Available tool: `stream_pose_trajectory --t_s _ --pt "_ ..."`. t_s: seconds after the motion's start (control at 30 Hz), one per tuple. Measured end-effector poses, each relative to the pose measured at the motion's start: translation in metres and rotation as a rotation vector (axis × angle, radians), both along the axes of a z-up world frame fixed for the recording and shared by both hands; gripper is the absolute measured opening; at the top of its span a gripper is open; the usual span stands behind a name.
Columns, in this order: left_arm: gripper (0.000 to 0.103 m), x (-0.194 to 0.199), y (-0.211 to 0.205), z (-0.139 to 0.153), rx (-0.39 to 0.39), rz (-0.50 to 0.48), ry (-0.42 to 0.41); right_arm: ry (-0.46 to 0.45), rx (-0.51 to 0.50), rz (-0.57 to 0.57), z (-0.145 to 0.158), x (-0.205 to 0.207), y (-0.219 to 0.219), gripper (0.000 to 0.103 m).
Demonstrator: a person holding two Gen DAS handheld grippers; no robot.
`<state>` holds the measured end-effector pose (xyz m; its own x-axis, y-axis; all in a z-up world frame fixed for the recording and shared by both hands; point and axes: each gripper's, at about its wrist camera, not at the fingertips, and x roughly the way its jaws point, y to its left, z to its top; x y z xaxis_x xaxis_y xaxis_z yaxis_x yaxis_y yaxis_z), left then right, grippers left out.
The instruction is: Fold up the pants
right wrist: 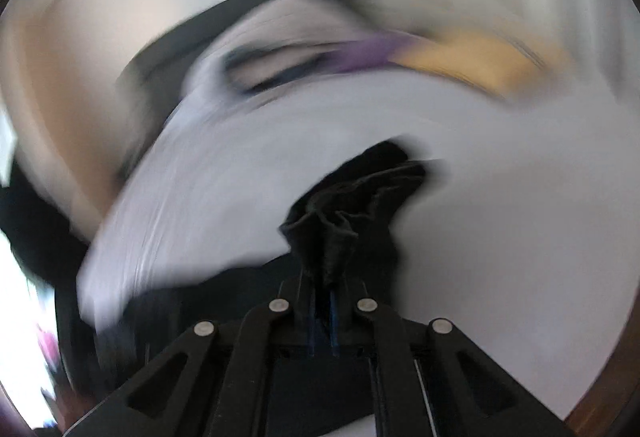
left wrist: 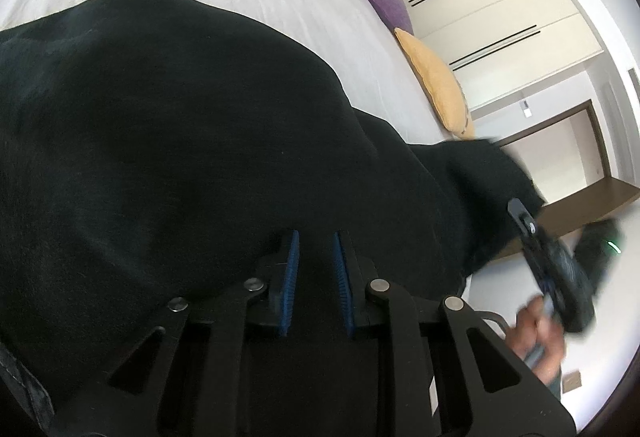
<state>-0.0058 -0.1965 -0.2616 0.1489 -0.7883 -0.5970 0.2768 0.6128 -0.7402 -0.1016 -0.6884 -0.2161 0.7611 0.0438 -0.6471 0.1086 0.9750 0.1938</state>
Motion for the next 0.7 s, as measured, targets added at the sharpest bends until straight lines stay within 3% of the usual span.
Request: stream_pose_trajectory --t_s 0.1,0.17,0.23,0.37,0.43,0.5,0.57,0.6,0.7 --pt "0.019 0.001 0.005 -0.003 -0.04 0.007 0.026 0.074 -0.305 0.258 -0.027 0.002 0.094 0.005" --pt "0.019 0.004 0.01 -0.004 -0.064 0.013 0.054 0.111 -0.481 0.356 -0.053 -0.004 0.139 0.005" --pt "0.019 0.004 0.016 -0.005 -0.081 0.029 0.08 0.124 -0.543 0.394 -0.066 -0.012 0.159 0.005" --pt "0.019 0.003 0.019 -0.004 -0.096 0.065 0.127 0.105 -0.581 0.374 -0.065 -0.016 0.164 0.005" --pt "0.027 0.002 0.019 -0.002 -0.119 0.076 0.157 0.081 -0.617 0.36 -0.058 -0.018 0.164 0.005" --pt "0.051 0.002 0.022 0.005 -0.186 0.104 0.177 0.057 -0.651 0.354 -0.051 -0.024 0.168 0.005" --pt "0.082 0.001 0.026 0.014 -0.226 0.139 0.164 0.037 -0.681 0.347 -0.045 -0.029 0.169 0.005" --pt "0.09 0.003 0.025 0.018 -0.227 0.144 0.161 0.027 -0.689 0.343 -0.044 -0.033 0.172 0.005" --pt "0.09 0.007 0.02 0.013 -0.222 0.123 0.212 -0.001 -0.715 0.342 -0.041 -0.038 0.177 0.005"
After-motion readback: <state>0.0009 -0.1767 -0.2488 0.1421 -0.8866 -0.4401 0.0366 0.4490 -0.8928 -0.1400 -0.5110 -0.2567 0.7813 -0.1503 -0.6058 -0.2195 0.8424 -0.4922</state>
